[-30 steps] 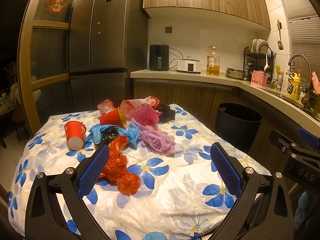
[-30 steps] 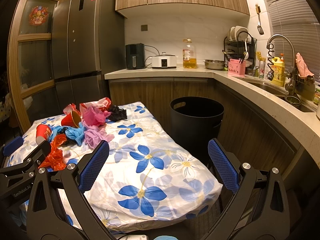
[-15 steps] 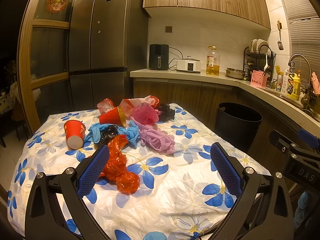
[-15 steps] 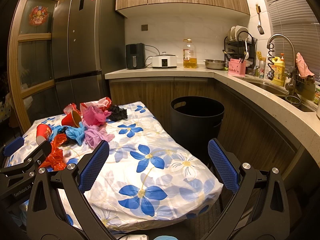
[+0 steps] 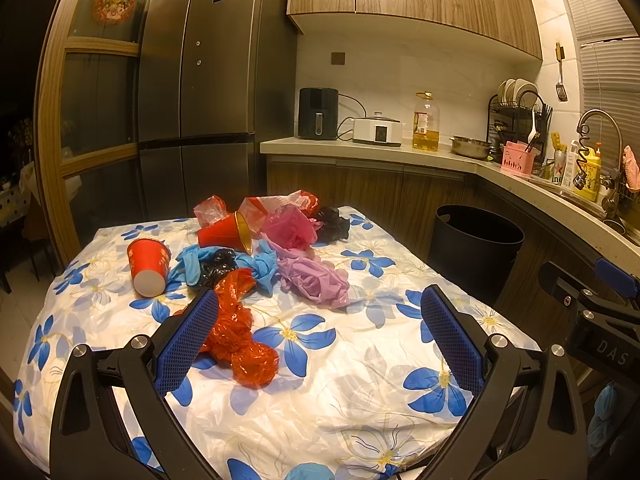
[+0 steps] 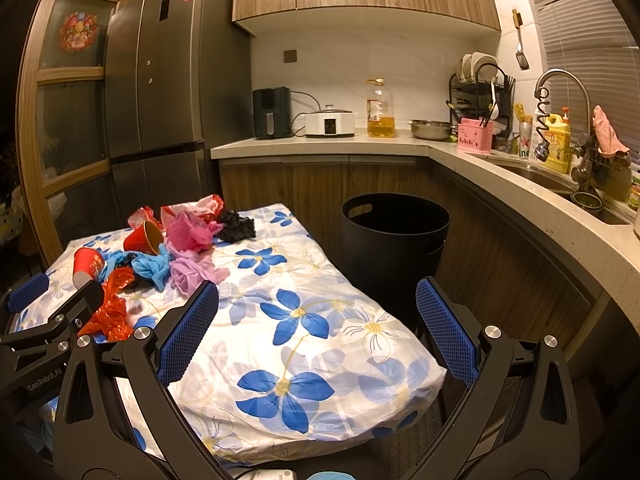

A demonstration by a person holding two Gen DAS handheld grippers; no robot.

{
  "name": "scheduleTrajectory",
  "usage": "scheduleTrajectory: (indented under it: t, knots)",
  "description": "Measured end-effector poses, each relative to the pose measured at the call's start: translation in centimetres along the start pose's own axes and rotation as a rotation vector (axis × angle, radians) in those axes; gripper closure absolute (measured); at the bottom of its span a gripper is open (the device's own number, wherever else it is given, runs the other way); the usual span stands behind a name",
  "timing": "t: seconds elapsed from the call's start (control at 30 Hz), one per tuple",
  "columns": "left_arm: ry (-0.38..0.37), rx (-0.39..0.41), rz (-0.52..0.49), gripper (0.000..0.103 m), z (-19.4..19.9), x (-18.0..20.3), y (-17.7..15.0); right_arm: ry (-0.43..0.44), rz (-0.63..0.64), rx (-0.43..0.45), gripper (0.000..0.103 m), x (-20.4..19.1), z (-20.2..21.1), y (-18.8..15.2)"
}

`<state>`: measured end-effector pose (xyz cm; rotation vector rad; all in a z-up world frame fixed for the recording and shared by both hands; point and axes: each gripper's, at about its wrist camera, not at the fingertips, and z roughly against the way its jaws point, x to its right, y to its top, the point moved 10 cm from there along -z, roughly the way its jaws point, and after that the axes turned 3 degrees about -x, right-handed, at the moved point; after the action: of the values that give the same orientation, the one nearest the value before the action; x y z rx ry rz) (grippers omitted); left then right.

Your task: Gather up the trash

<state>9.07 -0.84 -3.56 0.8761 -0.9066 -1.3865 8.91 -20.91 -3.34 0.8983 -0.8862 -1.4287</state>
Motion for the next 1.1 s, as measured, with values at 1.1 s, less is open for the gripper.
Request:
scheduleTrajectory:
  t: [1.1]
  knots:
    - [0.104,-0.001,0.07,0.006,-0.9,-4.2,-2.4,0.114,0.016,0.025,0.005,-2.1,-2.4,0.0]
